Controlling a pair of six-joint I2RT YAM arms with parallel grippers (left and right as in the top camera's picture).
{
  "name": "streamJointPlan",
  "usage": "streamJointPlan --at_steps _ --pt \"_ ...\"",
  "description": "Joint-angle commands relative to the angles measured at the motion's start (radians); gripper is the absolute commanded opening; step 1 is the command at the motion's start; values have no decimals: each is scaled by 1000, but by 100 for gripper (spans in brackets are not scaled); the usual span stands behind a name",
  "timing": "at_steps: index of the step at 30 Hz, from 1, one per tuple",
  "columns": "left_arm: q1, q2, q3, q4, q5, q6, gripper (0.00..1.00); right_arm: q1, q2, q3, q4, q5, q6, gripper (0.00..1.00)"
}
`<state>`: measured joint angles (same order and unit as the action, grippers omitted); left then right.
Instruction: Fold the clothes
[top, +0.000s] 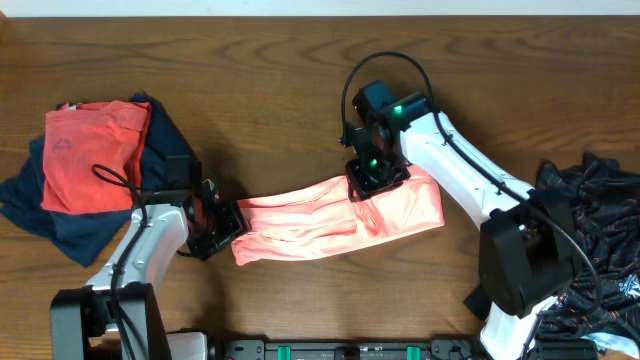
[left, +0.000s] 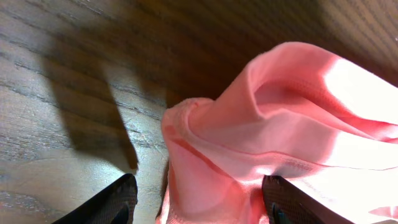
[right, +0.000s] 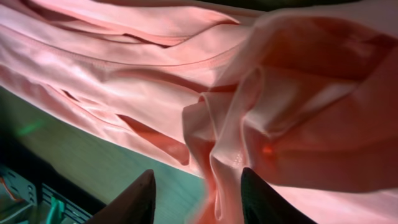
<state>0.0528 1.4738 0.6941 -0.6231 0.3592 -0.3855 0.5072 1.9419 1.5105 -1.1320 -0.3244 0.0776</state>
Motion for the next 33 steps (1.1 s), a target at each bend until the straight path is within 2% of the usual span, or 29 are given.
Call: streamJointPlan --at_steps 1,4,11,17,21,30,33 --pt "8 0 -3 -4 -12 7 66 -4 -12 5 -10 35 -23 36" --pt "8 0 -3 -4 -12 7 66 -17 -24 24 -31 107 -10 32" --pt "8 1 -3 -11 -12 7 76 -39 -55 31 -24 343 133 36" --pt "8 5 -13 -14 -11 7 84 -21 -10 -8 43 330 146 33" --pt "8 11 -30 -10 -4 7 84 10 27 -45 94 259 146 30" --pt "7 11 -63 103 133 12 83 91 56 -88 146 204 119 27" --pt "7 11 -63 118 148 15 76 102 56 -88 150 204 107 28"
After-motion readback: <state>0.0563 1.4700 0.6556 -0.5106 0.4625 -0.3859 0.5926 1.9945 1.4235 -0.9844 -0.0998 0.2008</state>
